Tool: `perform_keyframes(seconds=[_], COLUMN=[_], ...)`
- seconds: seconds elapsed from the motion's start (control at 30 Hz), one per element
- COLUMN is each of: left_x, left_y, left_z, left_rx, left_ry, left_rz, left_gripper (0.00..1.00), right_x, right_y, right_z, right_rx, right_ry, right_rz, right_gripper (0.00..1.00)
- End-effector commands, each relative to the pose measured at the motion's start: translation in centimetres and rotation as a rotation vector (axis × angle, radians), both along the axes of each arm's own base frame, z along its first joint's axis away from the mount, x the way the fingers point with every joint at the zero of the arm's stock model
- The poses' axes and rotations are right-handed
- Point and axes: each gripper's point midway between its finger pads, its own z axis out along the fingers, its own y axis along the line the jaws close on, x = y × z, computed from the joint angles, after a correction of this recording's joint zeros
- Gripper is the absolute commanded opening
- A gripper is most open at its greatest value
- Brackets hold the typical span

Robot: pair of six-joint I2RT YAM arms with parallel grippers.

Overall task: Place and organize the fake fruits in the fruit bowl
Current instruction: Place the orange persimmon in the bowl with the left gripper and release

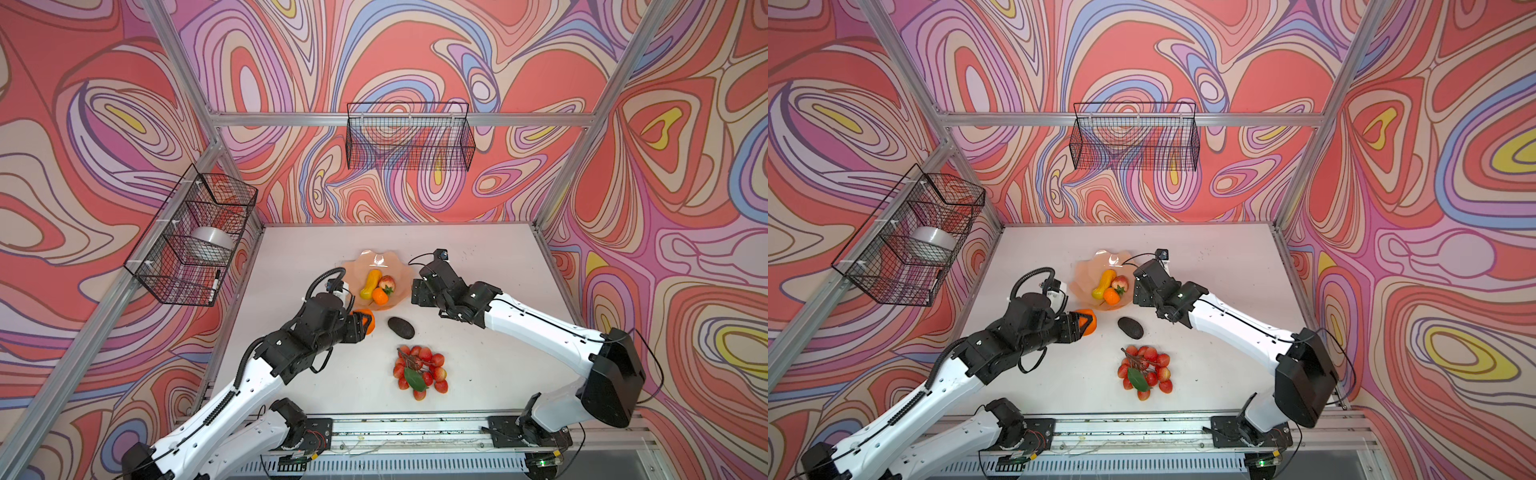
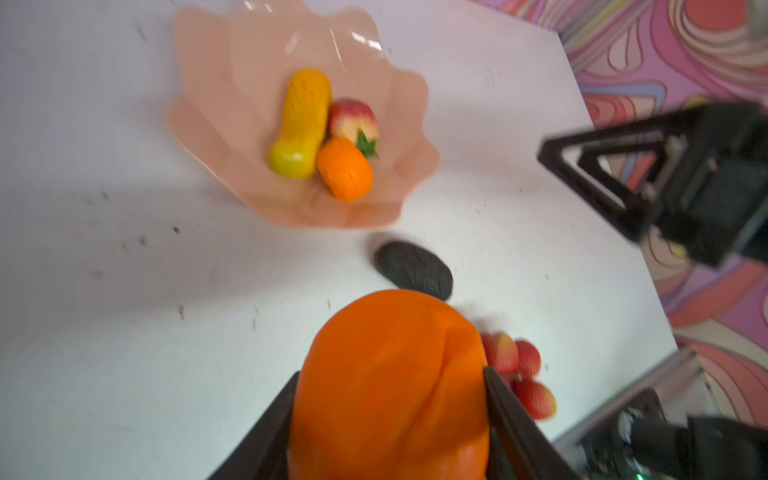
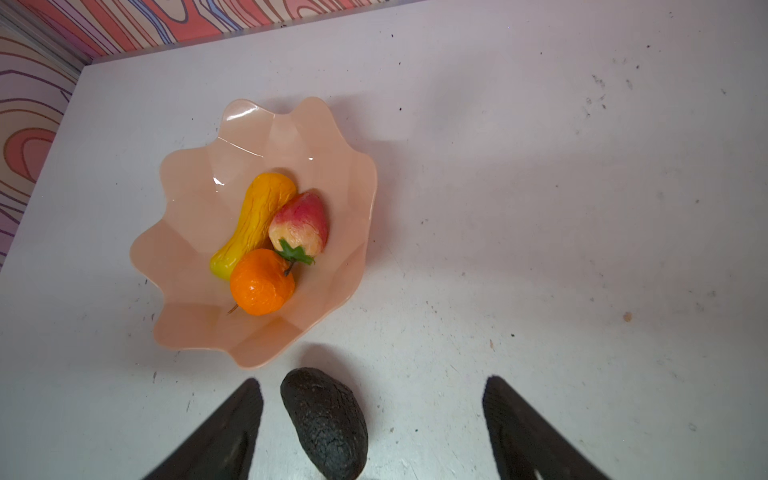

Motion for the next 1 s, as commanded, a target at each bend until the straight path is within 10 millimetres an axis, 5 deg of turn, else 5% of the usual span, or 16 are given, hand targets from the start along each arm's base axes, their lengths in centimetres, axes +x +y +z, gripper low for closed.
perform_keyframes(seconds=[0.0,0.17,0.37,0.8,0.97], left_x=[4.0,11.2,16.5,20.1,20.1], left_y=[1.1,0.2,1.7,1.7,1.6], left_z=[-0.6,-1.3,-3.1,-10.2,-10.3], left_rx=[0.088,0.198,0.323,0.361,0.356], left_ry=[0.012,0.037,0.104,0.259,0.268], left_rz=[-0.025,-0.024,0.038,0.068,0.071], left_gripper=[0.52,0.51,0.5,0.5,0.72], right_x=[-1.1,-2.9,-4.1,-4.5,-4.4], right_y=[-2.2,-4.7,-6.5,-6.2,-5.6], right_z=[1.5,1.0,1.1,1.2,0.9], right_rx=[0.008,-0.002,-0.028,-0.028,-0.035], right_ry=[-0.036,-0.043,-0.041,-0.033,-0.027], right_rz=[-0.038,-0.073,-0.095,-0.053,-0.016], right_gripper=[0.87,0.86,0.86,0.85,0.85])
